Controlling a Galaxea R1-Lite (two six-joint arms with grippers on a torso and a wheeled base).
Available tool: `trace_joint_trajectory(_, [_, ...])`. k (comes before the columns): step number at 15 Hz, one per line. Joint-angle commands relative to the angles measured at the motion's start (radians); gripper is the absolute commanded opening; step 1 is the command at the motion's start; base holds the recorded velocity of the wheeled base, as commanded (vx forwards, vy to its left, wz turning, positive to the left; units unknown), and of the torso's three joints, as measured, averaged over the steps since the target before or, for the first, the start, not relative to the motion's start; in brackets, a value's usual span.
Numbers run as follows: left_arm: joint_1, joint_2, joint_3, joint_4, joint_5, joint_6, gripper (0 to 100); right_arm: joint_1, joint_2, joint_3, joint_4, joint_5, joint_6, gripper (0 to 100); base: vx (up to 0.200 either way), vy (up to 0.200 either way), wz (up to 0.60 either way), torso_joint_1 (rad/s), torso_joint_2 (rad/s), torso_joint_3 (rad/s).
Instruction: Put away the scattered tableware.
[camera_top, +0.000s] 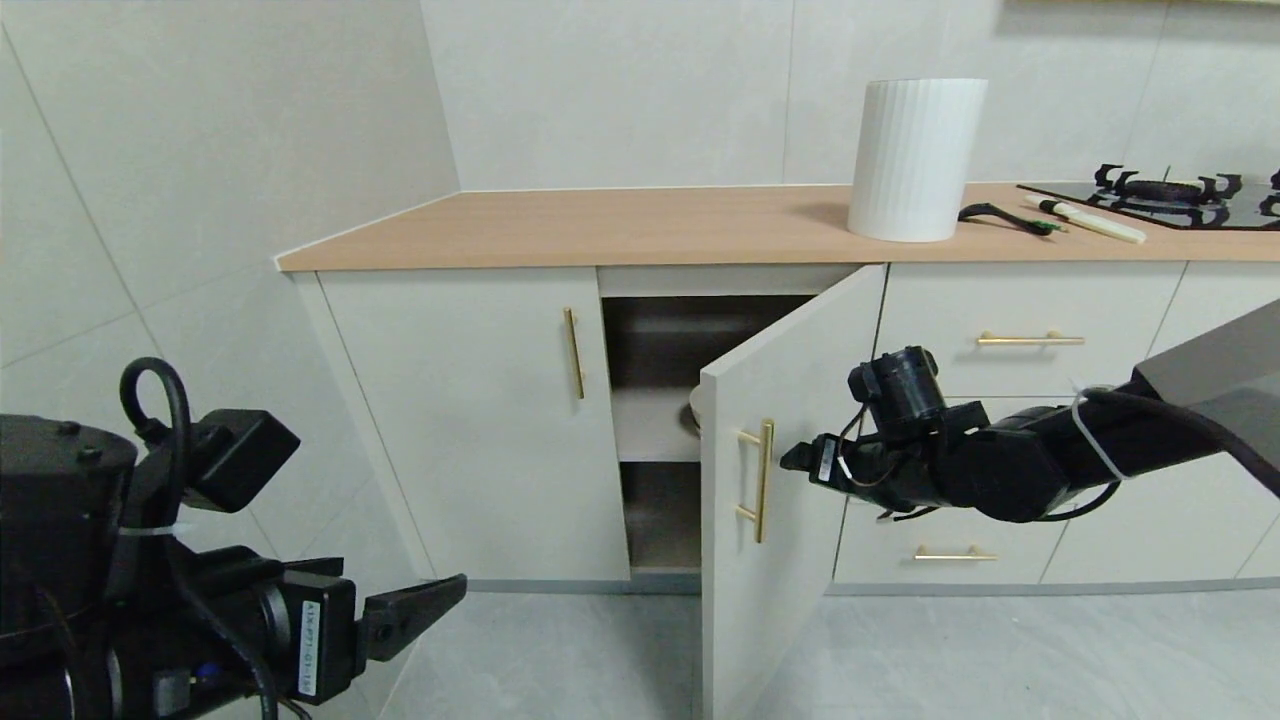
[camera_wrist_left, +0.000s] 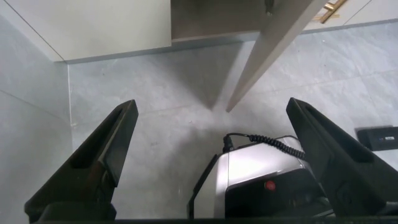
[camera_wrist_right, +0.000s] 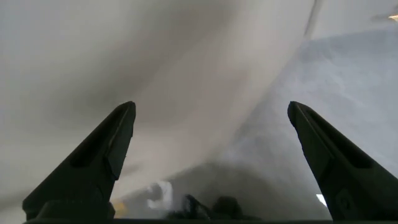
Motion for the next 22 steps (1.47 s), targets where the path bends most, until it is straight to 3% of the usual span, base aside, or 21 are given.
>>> trace_joint_trajectory(1, [0.000,0.002,0.000,0.000,-0.001,-0.001,100,0.001,0.028,-0.001,-0.020,0.000,0.007,100,0.000,0.000,0.00,0.000,0.00,0.000])
trace_joint_trajectory(4, [0.000,0.002,0.000,0.000,-0.002,-0.001,100,0.009,0.055,-0.018,-0.069,-0.001,0.055,100,0.000,0.000,0.00,0.000,0.00,0.000])
trace_joint_trajectory(12, [0.000,-0.001,0.000,-0.002,-0.002,-0.002,100,0.015,0.098,-0.051,-0.161,-0.006,0.127,100,0.200,0.000,0.00,0.000,0.00,-0.002])
trace_joint_trajectory(22, [0.000,0.001,0.002,-0.002,-0.002,-0.002,100,0.010,0.137,-0.140,-0.182,-0.043,0.240,100,0.000,0.000,0.00,0.000,0.00,0.000])
